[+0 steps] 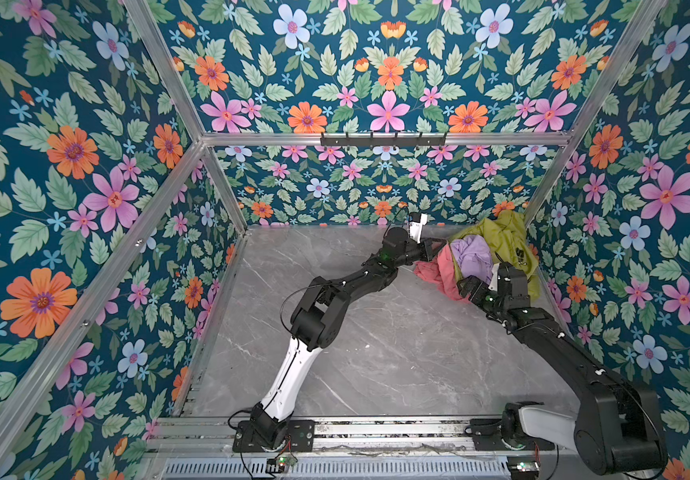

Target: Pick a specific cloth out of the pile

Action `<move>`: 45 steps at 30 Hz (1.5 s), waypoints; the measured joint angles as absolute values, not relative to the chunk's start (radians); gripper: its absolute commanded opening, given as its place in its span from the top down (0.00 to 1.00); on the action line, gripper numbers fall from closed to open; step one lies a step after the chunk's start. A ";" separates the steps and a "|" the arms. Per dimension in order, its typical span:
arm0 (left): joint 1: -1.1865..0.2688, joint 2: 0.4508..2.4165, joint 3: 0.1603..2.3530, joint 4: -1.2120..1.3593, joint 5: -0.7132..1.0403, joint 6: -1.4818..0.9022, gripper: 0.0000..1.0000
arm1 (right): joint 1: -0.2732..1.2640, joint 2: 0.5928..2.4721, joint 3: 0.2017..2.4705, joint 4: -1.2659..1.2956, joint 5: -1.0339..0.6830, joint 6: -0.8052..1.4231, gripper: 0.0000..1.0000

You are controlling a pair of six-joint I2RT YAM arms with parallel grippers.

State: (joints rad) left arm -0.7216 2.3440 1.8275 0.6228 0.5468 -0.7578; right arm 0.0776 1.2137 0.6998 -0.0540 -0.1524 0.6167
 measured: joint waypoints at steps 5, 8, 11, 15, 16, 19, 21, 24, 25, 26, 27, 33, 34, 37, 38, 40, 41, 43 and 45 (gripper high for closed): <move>-0.723 2.323 1.827 0.620 0.545 -0.756 1.00 | 0.078 1.209 0.700 -0.054 -0.152 0.616 0.01; -0.727 2.307 1.828 0.619 0.543 -0.755 1.00 | 0.077 1.208 0.700 -0.054 -0.149 0.616 0.01; -0.733 2.294 1.834 0.619 0.540 -0.752 1.00 | 0.077 1.208 0.699 -0.054 -0.146 0.616 0.01; -0.740 2.280 1.843 0.617 0.539 -0.752 1.00 | 0.077 1.204 0.699 -0.054 -0.141 0.613 0.01; -0.742 2.275 1.843 0.614 0.540 -0.752 1.00 | 0.077 1.203 0.699 -0.054 -0.136 0.613 0.01; -0.744 2.263 1.843 0.611 0.539 -0.752 1.00 | 0.077 1.200 0.699 -0.054 -0.128 0.608 0.01; -0.744 2.253 1.843 0.611 0.536 -0.752 1.00 | 0.078 1.200 0.699 -0.054 -0.128 0.605 0.01; -0.744 2.234 1.843 0.605 0.529 -0.751 1.00 | 0.078 1.200 0.699 -0.054 -0.124 0.605 0.01; -0.744 2.228 1.843 0.605 0.525 -0.751 1.00 | 0.078 1.200 0.699 -0.054 -0.124 0.605 0.01; -0.744 2.222 1.843 0.604 0.524 -0.750 1.00 | 0.078 1.200 0.699 -0.054 -0.123 0.605 0.01; -0.744 2.216 1.843 0.604 0.524 -0.749 1.00 | 0.078 1.200 0.699 -0.054 -0.122 0.604 0.01; -0.744 2.175 1.848 0.602 0.519 -0.744 1.00 | 0.078 1.195 0.699 -0.055 -0.119 0.598 0.01; -0.744 2.168 1.848 0.602 0.519 -0.744 1.00 | 0.078 1.195 0.699 -0.055 -0.117 0.598 0.01; -0.744 2.140 1.848 0.602 0.517 -0.741 1.00 | 0.078 1.191 0.699 -0.055 -0.113 0.598 0.01; -0.744 2.130 1.848 0.602 0.517 -0.737 1.00 | 0.078 1.188 0.699 -0.056 -0.112 0.598 0.01; -0.744 2.110 1.845 0.602 0.514 -0.733 1.00 | 0.077 1.184 0.699 -0.056 -0.109 0.598 0.01; -0.744 2.099 1.842 0.603 0.513 -0.730 1.00 | 0.078 1.183 0.698 -0.056 -0.109 0.598 0.01; -0.743 2.078 1.829 0.603 0.510 -0.725 1.00 | 0.078 1.182 0.698 -0.056 -0.109 0.598 0.01; -0.741 2.057 1.810 0.604 0.506 -0.720 1.00 | 0.078 1.180 0.697 -0.057 -0.109 0.598 0.01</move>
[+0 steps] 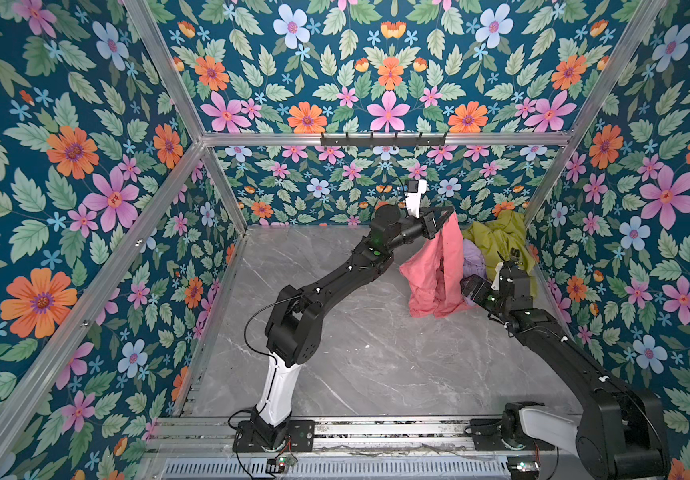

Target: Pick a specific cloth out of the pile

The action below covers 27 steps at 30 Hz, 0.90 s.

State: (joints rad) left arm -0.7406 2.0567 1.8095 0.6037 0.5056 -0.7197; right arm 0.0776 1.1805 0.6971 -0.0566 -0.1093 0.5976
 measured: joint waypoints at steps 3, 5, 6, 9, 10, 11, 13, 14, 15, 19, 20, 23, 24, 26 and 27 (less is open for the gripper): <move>-0.733 2.033 1.786 0.603 0.502 -0.707 1.00 | 0.077 1.174 0.697 -0.062 -0.110 0.597 0.01; -0.725 2.017 1.770 0.604 0.496 -0.706 1.00 | 0.078 1.166 0.694 -0.062 -0.115 0.592 0.01; -0.720 2.009 1.763 0.604 0.495 -0.705 1.00 | 0.077 1.159 0.692 -0.062 -0.124 0.589 0.01; -0.714 1.992 1.749 0.604 0.491 -0.704 1.00 | 0.077 1.131 0.682 -0.054 -0.164 0.561 0.03; -0.712 1.988 1.745 0.604 0.489 -0.703 1.00 | 0.078 1.119 0.675 -0.045 -0.181 0.550 0.04; -0.712 1.984 1.742 0.604 0.489 -0.704 1.00 | 0.078 1.106 0.666 -0.029 -0.200 0.542 0.05; -0.712 1.978 1.740 0.604 0.489 -0.704 1.00 | 0.083 1.081 0.642 0.011 -0.232 0.524 0.05; -0.712 1.976 1.739 0.604 0.489 -0.704 1.00 | 0.094 1.068 0.625 0.040 -0.241 0.508 0.05; -0.712 1.972 1.737 0.605 0.489 -0.704 1.00 | 0.112 1.056 0.610 0.066 -0.247 0.488 0.03; -0.712 1.965 1.733 0.605 0.489 -0.704 1.00 | 0.195 1.047 0.561 0.194 -0.249 0.344 0.02; -0.712 1.963 1.732 0.606 0.489 -0.704 1.00 | 0.201 1.053 0.549 0.236 -0.249 0.302 0.01; -0.712 1.961 1.727 0.607 0.488 -0.708 1.00 | 0.205 1.082 0.520 0.350 -0.234 0.182 0.01; -0.712 1.961 1.724 0.609 0.488 -0.708 1.00 | 0.207 1.093 0.515 0.384 -0.239 0.146 0.01; -0.712 1.961 1.721 0.612 0.488 -0.711 1.00 | 0.210 1.123 0.515 0.447 -0.257 0.086 0.01; -0.712 1.961 1.721 0.613 0.489 -0.716 1.00 | 0.210 1.138 0.516 0.472 -0.260 0.064 0.01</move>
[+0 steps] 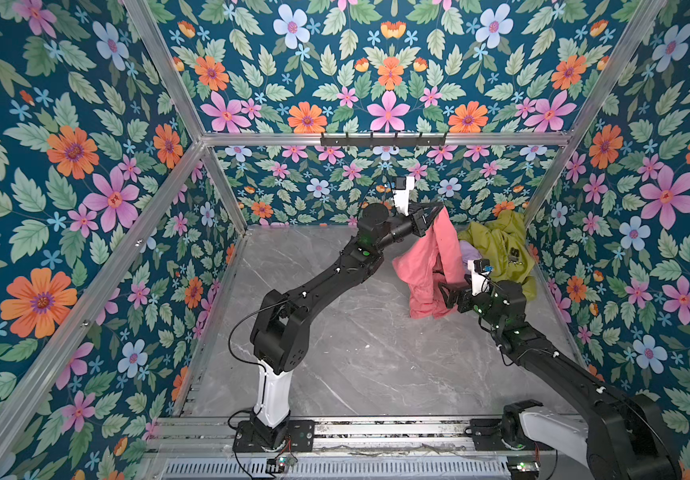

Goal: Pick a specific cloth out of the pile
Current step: 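Grasp the hanging pink cloth lower down with the right gripper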

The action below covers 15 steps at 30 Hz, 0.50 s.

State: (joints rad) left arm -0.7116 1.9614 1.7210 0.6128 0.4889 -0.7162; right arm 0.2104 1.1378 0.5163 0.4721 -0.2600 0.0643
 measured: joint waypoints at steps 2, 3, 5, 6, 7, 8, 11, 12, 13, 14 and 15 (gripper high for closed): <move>-0.712 1.961 1.721 0.614 0.489 -0.727 1.00 | 0.210 1.165 0.517 0.519 -0.280 0.042 0.01; -0.712 1.961 1.721 0.614 0.489 -0.727 1.00 | 0.211 1.178 0.517 0.540 -0.287 0.040 0.01; -0.712 1.961 1.721 0.614 0.489 -0.727 1.00 | 0.216 1.206 0.517 0.580 -0.303 0.037 0.01; -0.712 1.961 1.721 0.614 0.489 -0.727 1.00 | 0.221 1.221 0.517 0.599 -0.309 0.033 0.01; -0.712 1.961 1.721 0.614 0.489 -0.729 1.00 | 0.224 1.234 0.517 0.611 -0.311 0.031 0.01; -0.712 1.961 1.721 0.615 0.489 -0.734 1.00 | 0.229 1.247 0.520 0.619 -0.313 0.031 0.01; -0.712 1.965 1.721 0.621 0.489 -0.735 1.00 | 0.249 1.283 0.529 0.640 -0.313 0.031 0.01; -0.712 1.966 1.721 0.624 0.490 -0.739 1.00 | 0.260 1.298 0.531 0.649 -0.313 0.031 0.01; -0.713 1.967 1.721 0.627 0.490 -0.745 1.00 | 0.268 1.310 0.534 0.655 -0.312 0.030 0.01; -0.713 1.967 1.721 0.628 0.490 -0.753 1.00 | 0.276 1.325 0.536 0.661 -0.311 0.030 0.01; -0.713 1.967 1.721 0.628 0.490 -0.753 1.00 | 0.282 1.340 0.539 0.666 -0.309 0.030 0.03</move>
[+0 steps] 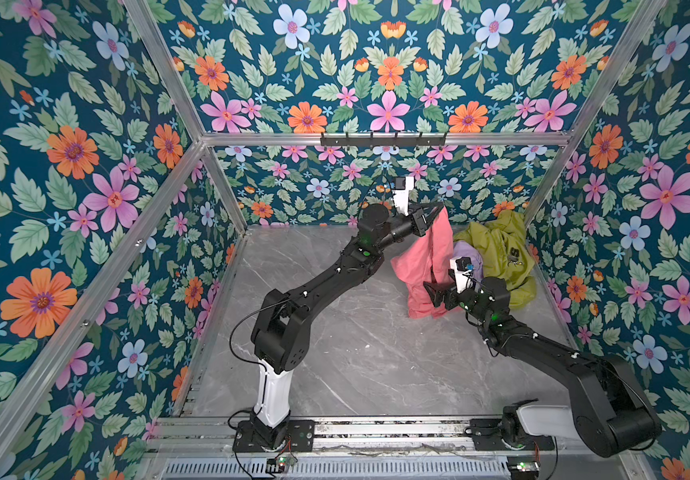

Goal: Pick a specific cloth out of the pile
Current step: 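Grasp the hanging pink cloth lower down with the right gripper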

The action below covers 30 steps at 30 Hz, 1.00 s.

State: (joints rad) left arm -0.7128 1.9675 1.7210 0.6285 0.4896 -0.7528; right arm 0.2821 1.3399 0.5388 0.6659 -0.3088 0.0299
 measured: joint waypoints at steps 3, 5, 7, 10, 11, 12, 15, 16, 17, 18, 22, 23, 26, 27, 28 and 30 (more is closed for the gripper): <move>-0.713 1.967 1.721 0.632 0.492 -0.753 1.00 | 0.290 1.382 0.550 0.680 -0.302 0.030 0.13; -0.713 1.967 1.721 0.632 0.493 -0.754 1.00 | 0.290 1.404 0.560 0.684 -0.286 0.031 0.20; -0.713 1.967 1.720 0.632 0.494 -0.756 1.00 | 0.289 1.420 0.571 0.685 -0.280 0.031 0.26; -0.713 1.967 1.715 0.635 0.496 -0.756 1.00 | 0.290 1.438 0.583 0.685 -0.279 0.036 0.38; -0.713 1.967 1.713 0.635 0.496 -0.756 1.00 | 0.290 1.441 0.585 0.685 -0.279 0.044 0.44; -0.713 1.966 1.711 0.635 0.496 -0.756 1.00 | 0.290 1.444 0.587 0.685 -0.276 0.049 0.49; -0.712 1.966 1.711 0.635 0.496 -0.756 1.00 | 0.290 1.450 0.589 0.687 -0.276 0.052 0.62; -0.712 1.966 1.710 0.635 0.496 -0.756 1.00 | 0.290 1.451 0.589 0.688 -0.276 0.054 0.65; -0.711 1.965 1.709 0.635 0.496 -0.756 1.00 | 0.290 1.451 0.590 0.690 -0.276 0.057 0.68; -0.711 1.965 1.707 0.636 0.496 -0.756 1.00 | 0.290 1.452 0.590 0.691 -0.276 0.063 0.72; -0.709 1.965 1.696 0.647 0.496 -0.755 1.00 | 0.290 1.446 0.593 0.690 -0.276 0.073 0.83; -0.709 1.965 1.692 0.651 0.495 -0.755 1.00 | 0.290 1.441 0.595 0.690 -0.276 0.073 0.86; -0.706 1.961 1.681 0.657 0.495 -0.754 1.00 | 0.290 1.409 0.608 0.664 -0.277 0.077 0.94; -0.704 1.959 1.677 0.660 0.495 -0.754 1.00 | 0.290 1.394 0.614 0.653 -0.277 0.078 0.96; -0.702 1.959 1.675 0.665 0.495 -0.753 1.00 | 0.290 1.382 0.618 0.645 -0.277 0.080 0.98; -0.699 1.959 1.668 0.668 0.494 -0.753 1.00 | 0.290 1.352 0.628 0.633 -0.278 0.084 1.00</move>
